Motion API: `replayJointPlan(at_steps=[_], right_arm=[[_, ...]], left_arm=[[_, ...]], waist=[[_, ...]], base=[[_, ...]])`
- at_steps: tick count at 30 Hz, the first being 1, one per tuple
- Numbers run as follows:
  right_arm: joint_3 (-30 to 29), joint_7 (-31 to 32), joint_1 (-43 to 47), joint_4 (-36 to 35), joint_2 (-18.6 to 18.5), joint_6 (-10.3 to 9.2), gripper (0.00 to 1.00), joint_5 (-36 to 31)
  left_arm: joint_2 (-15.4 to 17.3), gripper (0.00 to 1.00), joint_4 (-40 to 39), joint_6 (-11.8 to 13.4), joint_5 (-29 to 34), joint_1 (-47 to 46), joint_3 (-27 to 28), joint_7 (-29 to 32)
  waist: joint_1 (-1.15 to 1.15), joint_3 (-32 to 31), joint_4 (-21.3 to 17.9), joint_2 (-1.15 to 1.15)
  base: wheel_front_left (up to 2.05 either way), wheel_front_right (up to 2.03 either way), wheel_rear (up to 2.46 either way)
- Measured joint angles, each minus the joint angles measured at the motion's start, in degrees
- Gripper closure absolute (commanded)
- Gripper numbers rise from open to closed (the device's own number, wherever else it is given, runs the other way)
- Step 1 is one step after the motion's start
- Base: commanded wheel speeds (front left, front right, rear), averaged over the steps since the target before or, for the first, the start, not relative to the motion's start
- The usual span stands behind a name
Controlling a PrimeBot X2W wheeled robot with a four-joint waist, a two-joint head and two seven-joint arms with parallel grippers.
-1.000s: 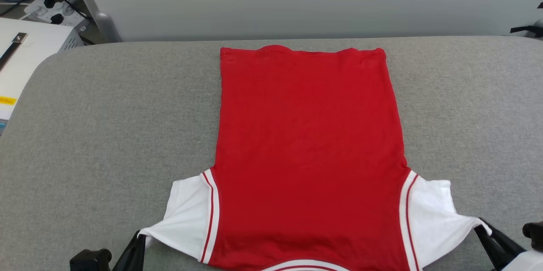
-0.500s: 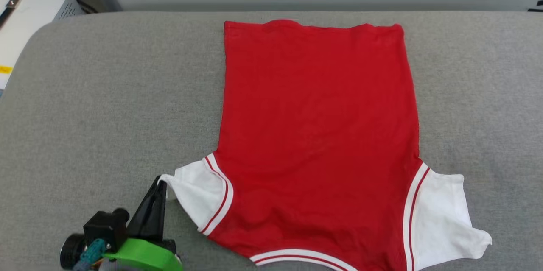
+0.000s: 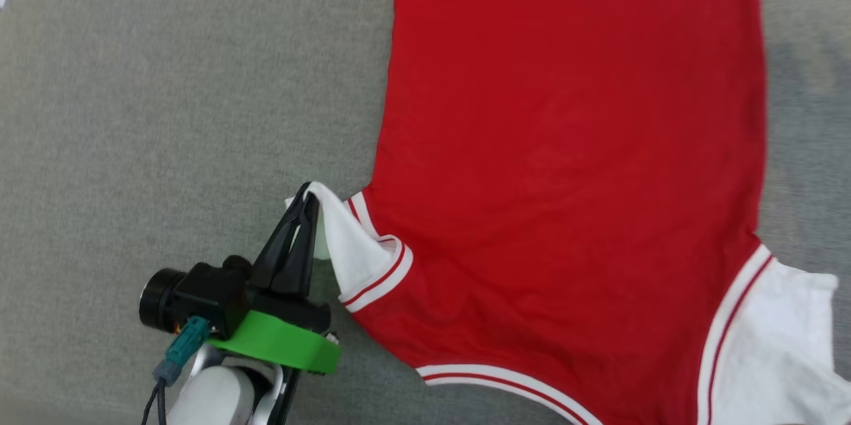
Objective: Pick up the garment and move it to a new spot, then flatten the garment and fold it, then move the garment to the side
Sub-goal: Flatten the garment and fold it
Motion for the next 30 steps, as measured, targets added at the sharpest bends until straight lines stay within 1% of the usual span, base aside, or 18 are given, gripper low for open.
replayJointPlan(at_steps=[3,5,10,13,15,17,22,23,24,30], right_arm=[[0.9,4.3,-3.9,3.1,0.4,0.01,0.0,-0.3],[1.2,5.8,-6.3,4.8,0.8,0.0,0.0,-1.0],[1.4,6.8,-10.2,8.8,3.2,0.01,0.0,-3.3],[2.0,6.7,-11.1,10.7,4.0,0.01,0.0,-4.8],[2.8,6.6,-11.0,11.9,4.0,0.0,0.0,-5.6],[3.0,6.4,-10.9,12.4,3.2,-0.03,0.0,-5.8],[2.8,6.1,-10.8,11.6,1.3,-0.05,0.0,-3.9],[2.8,6.1,-10.8,11.4,0.9,-0.05,0.75,-3.4],[2.8,6.1,-10.7,11.3,0.7,-0.05,1.0,-3.0],[3.6,2.8,-9.5,11.7,0.9,-0.07,1.0,-3.0]], left_arm=[[-1.5,1.0,-1.1,-0.4,1.5,-1.0,0.1,0.0],[-2.4,1.0,-1.7,-0.8,2.2,-1.4,0.2,0.0],[-4.5,1.0,-2.7,-1.9,3.7,-2.0,0.6,0.0],[-5.5,1.0,-3.0,-2.8,4.7,-2.6,1.0,0.0],[-6.0,1.0,-2.9,-3.3,5.1,-2.9,1.3,0.0],[-6.5,1.0,-2.8,-3.8,5.5,-3.0,2.0,0.0],[-7.2,1.0,-2.3,-4.6,6.1,-3.0,3.3,0.0],[-7.3,1.0,-2.2,-4.8,6.3,-3.0,3.7,0.0],[-7.3,1.0,-2.1,-4.8,6.4,-2.9,4.0,0.0],[-7.8,1.0,-1.4,-5.4,7.1,-2.5,5.4,0.0]], waist=[[0.0,3.1,1.6,0.0],[0.0,5.0,2.6,0.0],[0.0,9.9,5.2,0.0],[0.0,12.4,6.6,0.0],[0.0,13.9,7.4,0.0],[0.0,15.2,8.4,0.0],[-0.01,16.9,10.1,0.0],[-0.01,16.9,10.3,0.0],[-0.01,16.8,10.3,0.0],[0.0,15.3,9.6,0.0]], base=[[0.0,0.0,0.0],[0.0,0.0,0.0],[0.0,0.0,0.0],[0.0,0.0,0.0],[0.0,0.0,0.0],[0.0,0.0,0.0],[0.0,0.0,0.0],[0.0,0.0,0.0],[0.0,0.0,0.0],[0.0,0.0,0.0]])
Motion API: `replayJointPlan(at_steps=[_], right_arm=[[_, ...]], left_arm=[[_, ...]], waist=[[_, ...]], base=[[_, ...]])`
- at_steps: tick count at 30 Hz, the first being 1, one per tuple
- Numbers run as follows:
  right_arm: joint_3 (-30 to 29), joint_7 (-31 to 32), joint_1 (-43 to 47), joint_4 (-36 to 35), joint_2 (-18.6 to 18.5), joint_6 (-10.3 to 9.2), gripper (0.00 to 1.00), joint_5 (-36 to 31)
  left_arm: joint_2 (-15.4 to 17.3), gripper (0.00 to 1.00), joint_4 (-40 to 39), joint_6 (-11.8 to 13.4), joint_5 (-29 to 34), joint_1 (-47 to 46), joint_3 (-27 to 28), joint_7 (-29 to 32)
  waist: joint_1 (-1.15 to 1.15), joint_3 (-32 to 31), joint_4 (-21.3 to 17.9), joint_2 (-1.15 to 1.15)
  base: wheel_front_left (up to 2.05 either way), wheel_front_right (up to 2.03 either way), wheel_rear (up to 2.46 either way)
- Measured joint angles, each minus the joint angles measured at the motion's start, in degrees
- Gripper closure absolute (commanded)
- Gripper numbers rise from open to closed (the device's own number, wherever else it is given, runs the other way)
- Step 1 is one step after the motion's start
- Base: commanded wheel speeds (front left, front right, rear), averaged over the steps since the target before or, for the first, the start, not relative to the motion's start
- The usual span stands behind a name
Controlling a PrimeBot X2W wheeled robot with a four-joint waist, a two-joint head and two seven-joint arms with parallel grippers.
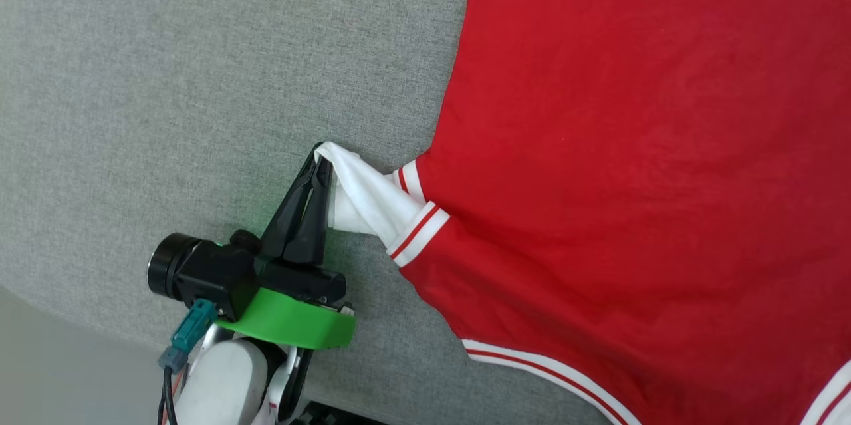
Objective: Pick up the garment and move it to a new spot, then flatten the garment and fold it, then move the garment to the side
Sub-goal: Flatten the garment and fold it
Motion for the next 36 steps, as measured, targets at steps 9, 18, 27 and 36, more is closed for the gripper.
replayJointPlan(at_steps=[9,18,27,36], right_arm=[[3.7,-9.0,6.4,-1.3,-1.1,0.03,1.0,3.0],[5.7,-17.7,19.6,-9.0,-7.6,0.04,1.0,8.3],[3.2,-22.8,39.6,-15.4,-11.1,0.05,1.0,11.1],[-4.9,-24.4,59.0,-17.7,-8.8,0.07,1.0,11.6]], left_arm=[[-0.7,1.0,2.4,-0.9,1.0,3.2,1.9,0.0],[-0.5,1.0,3.9,-0.7,1.1,8.9,3.4,0.0],[0.8,1.0,5.1,0.4,0.9,14.0,5.1,0.0],[1.9,1.0,6.1,1.4,-0.2,16.7,6.3,0.2]], waist=[[0.0,-6.3,-1.6,0.0],[0.0,-15.1,-3.9,0.0],[0.0,-23.2,-7.9,0.0],[0.0,-28.2,-12.9,0.0]], base=[[0.0,0.0,0.0],[0.0,0.0,0.0],[0.0,0.0,0.0],[0.0,0.0,0.0]])
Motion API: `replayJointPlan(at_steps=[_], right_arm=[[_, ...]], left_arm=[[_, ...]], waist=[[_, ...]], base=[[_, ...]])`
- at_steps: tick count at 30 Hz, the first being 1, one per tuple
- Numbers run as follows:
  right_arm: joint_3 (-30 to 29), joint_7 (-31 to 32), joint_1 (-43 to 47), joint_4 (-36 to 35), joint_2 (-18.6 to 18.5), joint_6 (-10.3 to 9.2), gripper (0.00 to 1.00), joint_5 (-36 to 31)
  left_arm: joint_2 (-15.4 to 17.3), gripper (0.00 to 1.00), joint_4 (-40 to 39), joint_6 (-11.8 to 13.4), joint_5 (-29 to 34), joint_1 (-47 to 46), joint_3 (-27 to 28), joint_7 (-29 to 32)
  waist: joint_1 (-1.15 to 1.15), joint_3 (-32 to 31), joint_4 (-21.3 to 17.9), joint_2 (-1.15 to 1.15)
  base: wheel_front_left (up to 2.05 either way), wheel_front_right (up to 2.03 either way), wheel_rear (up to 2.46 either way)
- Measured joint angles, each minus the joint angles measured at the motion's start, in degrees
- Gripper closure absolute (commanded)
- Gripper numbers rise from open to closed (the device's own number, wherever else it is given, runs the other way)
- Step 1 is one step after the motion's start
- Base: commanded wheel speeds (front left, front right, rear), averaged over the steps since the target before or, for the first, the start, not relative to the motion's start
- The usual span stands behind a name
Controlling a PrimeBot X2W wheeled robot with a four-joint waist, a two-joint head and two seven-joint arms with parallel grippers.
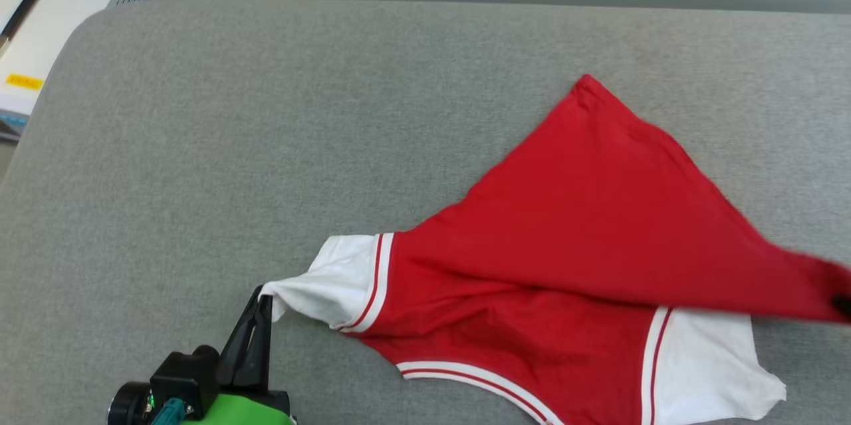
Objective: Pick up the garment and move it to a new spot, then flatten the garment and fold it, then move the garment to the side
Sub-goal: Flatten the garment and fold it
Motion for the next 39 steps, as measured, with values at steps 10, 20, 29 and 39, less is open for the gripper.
replayJointPlan(at_steps=[10,20,29,39], right_arm=[[-4.7,1.3,15.6,0.2,9.1,-0.01,1.0,-2.2],[-12.4,-0.8,13.8,-5.1,11.7,-0.01,0.0,-5.3],[-13.3,1.6,-3.6,-15.3,6.5,-0.01,0.0,-8.0],[5.0,17.0,-26.9,-9.5,5.4,-0.01,0.0,-7.5]], left_arm=[[0.1,1.0,2.0,0.3,-1.2,0.8,-0.1,0.0],[0.5,1.0,1.4,0.7,-1.4,0.8,-0.3,0.4],[0.5,1.0,-1.6,0.8,-0.8,-0.3,-2.1,0.9],[0.0,1.0,-3.2,0.7,0.3,-5.7,-4.2,0.8]], waist=[[0.0,-2.4,-3.0,0.0],[0.0,-2.1,-3.4,0.0],[0.0,0.9,-2.2,0.0],[0.0,6.7,0.9,0.0]], base=[[0.0,0.0,0.0],[0.0,0.0,0.0],[0.0,0.0,0.0],[0.0,0.0,0.0]])
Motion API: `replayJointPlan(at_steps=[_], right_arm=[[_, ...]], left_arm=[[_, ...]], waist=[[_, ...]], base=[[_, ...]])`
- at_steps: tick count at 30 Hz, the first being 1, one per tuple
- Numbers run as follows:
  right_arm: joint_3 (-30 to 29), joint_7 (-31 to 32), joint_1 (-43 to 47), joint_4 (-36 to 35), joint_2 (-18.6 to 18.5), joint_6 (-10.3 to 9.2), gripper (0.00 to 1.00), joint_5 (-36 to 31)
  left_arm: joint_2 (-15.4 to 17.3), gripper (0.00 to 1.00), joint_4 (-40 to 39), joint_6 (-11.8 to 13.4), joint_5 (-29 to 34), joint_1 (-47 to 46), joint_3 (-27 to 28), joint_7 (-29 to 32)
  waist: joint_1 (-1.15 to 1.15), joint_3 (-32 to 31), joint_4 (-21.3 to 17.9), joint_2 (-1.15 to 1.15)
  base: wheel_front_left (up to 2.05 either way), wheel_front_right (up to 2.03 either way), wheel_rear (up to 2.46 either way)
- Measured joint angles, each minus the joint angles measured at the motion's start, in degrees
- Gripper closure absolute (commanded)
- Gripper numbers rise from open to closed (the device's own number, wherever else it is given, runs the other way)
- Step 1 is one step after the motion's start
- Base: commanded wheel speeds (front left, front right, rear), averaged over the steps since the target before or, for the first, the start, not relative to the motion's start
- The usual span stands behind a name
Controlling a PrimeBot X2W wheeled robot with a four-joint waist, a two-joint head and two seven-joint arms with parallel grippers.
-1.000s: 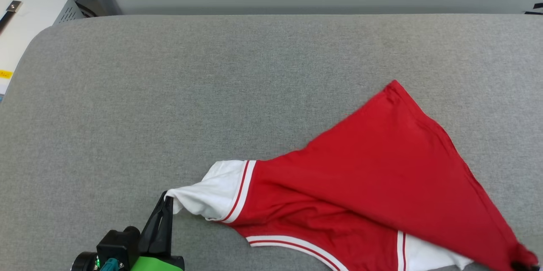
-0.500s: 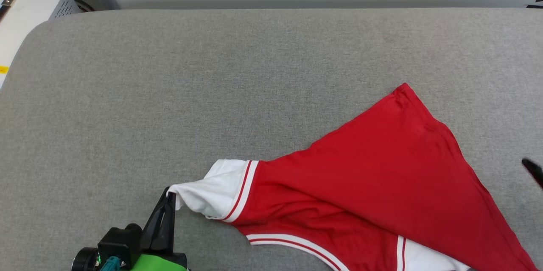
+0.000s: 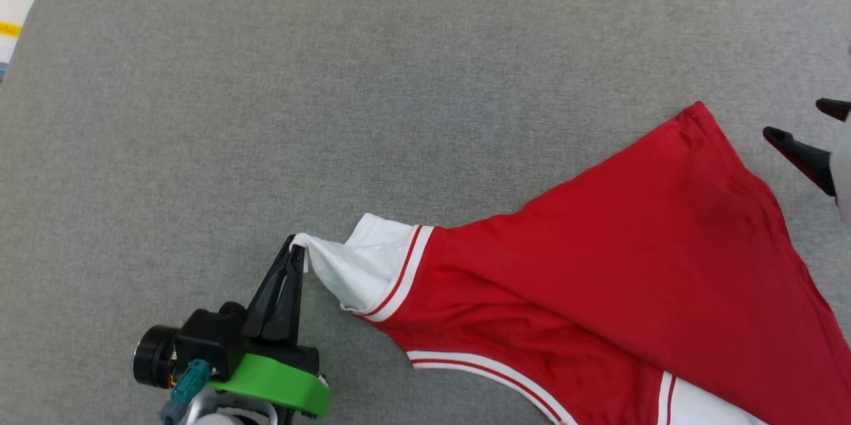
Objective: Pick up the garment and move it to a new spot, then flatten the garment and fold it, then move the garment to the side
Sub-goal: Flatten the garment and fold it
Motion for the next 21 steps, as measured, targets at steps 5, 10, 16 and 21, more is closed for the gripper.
replayJointPlan(at_steps=[5,10,16,21], right_arm=[[8.1,4.1,-9.1,7.9,1.9,0.0,0.0,-0.4],[14.2,3.9,-14.1,16.3,2.8,0.0,0.0,-1.3],[21.9,-0.1,-16.0,22.9,1.7,-0.05,0.0,0.1],[24.6,-4.0,-16.8,24.1,0.6,-0.05,1.0,2.6]], left_arm=[[-0.7,1.0,-0.1,-0.5,0.6,-2.2,-1.1,-0.4],[-1.6,1.0,0.1,-0.9,1.0,-4.4,-1.8,-0.5],[-2.6,1.0,1.5,-1.5,1.3,-6.0,-2.4,-1.0],[-2.6,1.0,2.5,-1.5,1.3,-6.0,-1.8,-1.0]], waist=[[0.0,2.7,2.0,0.0],[0.0,5.5,4.1,0.0],[0.0,8.4,6.9,0.0],[0.0,8.5,6.9,0.0]], base=[[0.0,0.0,0.0],[0.0,0.0,0.0],[0.0,0.0,0.0],[0.0,0.0,0.0]])
